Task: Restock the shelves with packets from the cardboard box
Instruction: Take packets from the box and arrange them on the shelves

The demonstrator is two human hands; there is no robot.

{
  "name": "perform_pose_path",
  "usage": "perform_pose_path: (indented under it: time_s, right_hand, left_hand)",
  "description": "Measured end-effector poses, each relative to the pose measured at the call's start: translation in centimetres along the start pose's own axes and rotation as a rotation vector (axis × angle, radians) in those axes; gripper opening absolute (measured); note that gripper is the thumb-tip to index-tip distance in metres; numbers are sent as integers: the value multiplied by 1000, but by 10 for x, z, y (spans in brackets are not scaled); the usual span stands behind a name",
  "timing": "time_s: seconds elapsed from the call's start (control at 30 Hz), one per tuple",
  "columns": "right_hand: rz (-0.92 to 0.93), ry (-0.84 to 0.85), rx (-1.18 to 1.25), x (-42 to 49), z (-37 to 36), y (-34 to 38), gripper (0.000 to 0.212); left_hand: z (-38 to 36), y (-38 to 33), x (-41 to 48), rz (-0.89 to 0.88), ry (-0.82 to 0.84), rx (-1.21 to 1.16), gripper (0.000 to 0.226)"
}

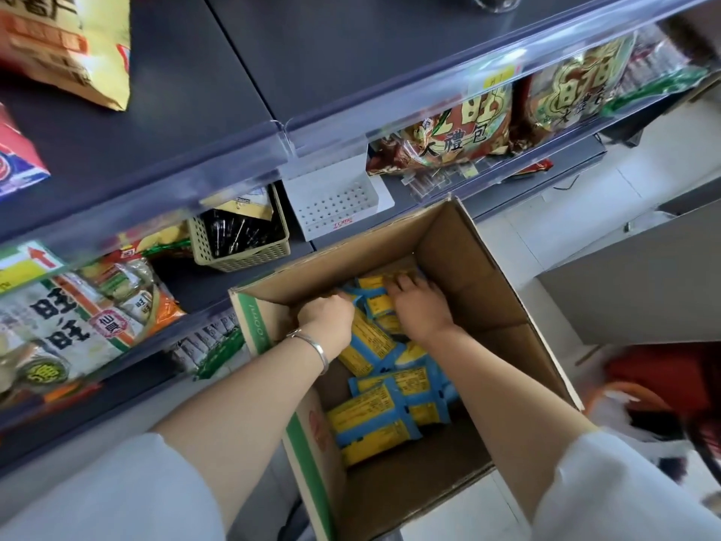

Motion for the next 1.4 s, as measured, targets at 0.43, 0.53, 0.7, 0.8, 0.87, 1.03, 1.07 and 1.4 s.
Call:
perform_pose_path:
  time_s: [0.43,0.53,0.7,0.8,0.87,1.03,1.07,1.4]
  right_hand:
    - [-191,-77,380,-60,110,-38,23]
    - [-213,-132,466,-82,148,-48,28]
    - [-166,-294,646,-122,223,-58,41]
    - [-93,-409,757,-148,274,-57,34]
    - [-52,-468,809,-168,306,-53,29]
    - [60,-552,953,-205,369,-37,31]
    - [81,-560,988,-209,379,-33,34]
    - [332,-308,1548,-224,459,62,20]
  left_hand:
    - [110,-1,-75,0,-243,-182,26]
    - [142,3,-107,23,-350,-256,25]
    - [203,11,-171,8,-549,-337,24]
    - [245,15,-220,15,-680,-324,20]
    - [267,20,-251,16,-759,-355,20]
    - [309,37,-322,26,-975,-460,29]
    - [314,40,-336,22,-1011,-481,33]
    - [366,110,-434,-43,-1246,-533,34]
Point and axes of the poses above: each hand's wrist, its own x-axis towards the middle knuckle, its own z-axis out of the back of the hand, y = z × x, the point moved 8 cm from there along x, towards the middle knuckle, and after that the axes turned 10 degrees about -z, right-handed, at the moved point
